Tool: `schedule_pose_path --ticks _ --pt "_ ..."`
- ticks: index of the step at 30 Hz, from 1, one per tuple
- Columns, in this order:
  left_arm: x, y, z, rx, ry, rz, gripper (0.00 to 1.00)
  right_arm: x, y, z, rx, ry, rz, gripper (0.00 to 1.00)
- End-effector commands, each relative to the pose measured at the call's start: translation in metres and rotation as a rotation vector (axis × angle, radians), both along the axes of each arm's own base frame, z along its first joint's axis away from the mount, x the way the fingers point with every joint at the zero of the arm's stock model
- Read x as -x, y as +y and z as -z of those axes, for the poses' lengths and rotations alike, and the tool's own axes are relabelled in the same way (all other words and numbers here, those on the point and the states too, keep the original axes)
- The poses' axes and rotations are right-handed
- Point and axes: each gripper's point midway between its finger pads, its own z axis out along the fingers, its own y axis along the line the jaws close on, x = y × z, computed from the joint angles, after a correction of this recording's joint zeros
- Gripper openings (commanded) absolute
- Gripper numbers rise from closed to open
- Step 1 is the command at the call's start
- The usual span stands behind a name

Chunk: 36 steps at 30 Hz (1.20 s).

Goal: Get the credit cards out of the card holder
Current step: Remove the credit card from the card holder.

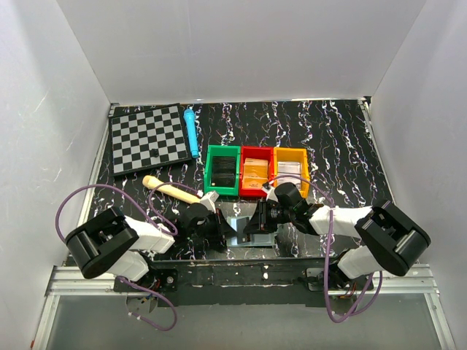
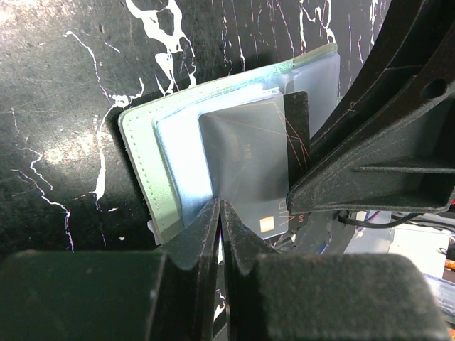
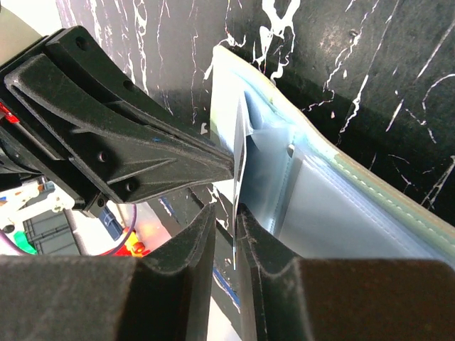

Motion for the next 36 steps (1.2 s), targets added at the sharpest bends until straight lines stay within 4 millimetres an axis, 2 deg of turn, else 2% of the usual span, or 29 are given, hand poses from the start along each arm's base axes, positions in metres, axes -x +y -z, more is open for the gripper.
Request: schedule_pose_path --ticks 1,12,17,26,36 --pt "0.005 0.019 0.028 -0.112 0.044 -0.022 0.04 -0.002 0.016 -0.022 -0.089 -0.027 -0.05 0.25" --pt "0.005 0.019 0.027 -0.108 0.043 -0.023 0.04 0.001 0.02 -0.019 -0.082 -0.004 -0.08 0.25" --pt "0.005 0.02 0.028 -0.111 0.047 -0.029 0.04 0.0 0.018 -0.023 -0.075 -0.02 -0.074 0.21" --pt "0.003 0.024 0.03 -0.115 0.062 -0.048 0.15 0.001 0.011 -0.026 -0.052 -0.04 -0.064 0.22" --pt "0.003 0.025 0.03 -0.107 0.063 -0.048 0.11 0.001 0.007 -0.025 -0.05 -0.046 -0.05 0.23"
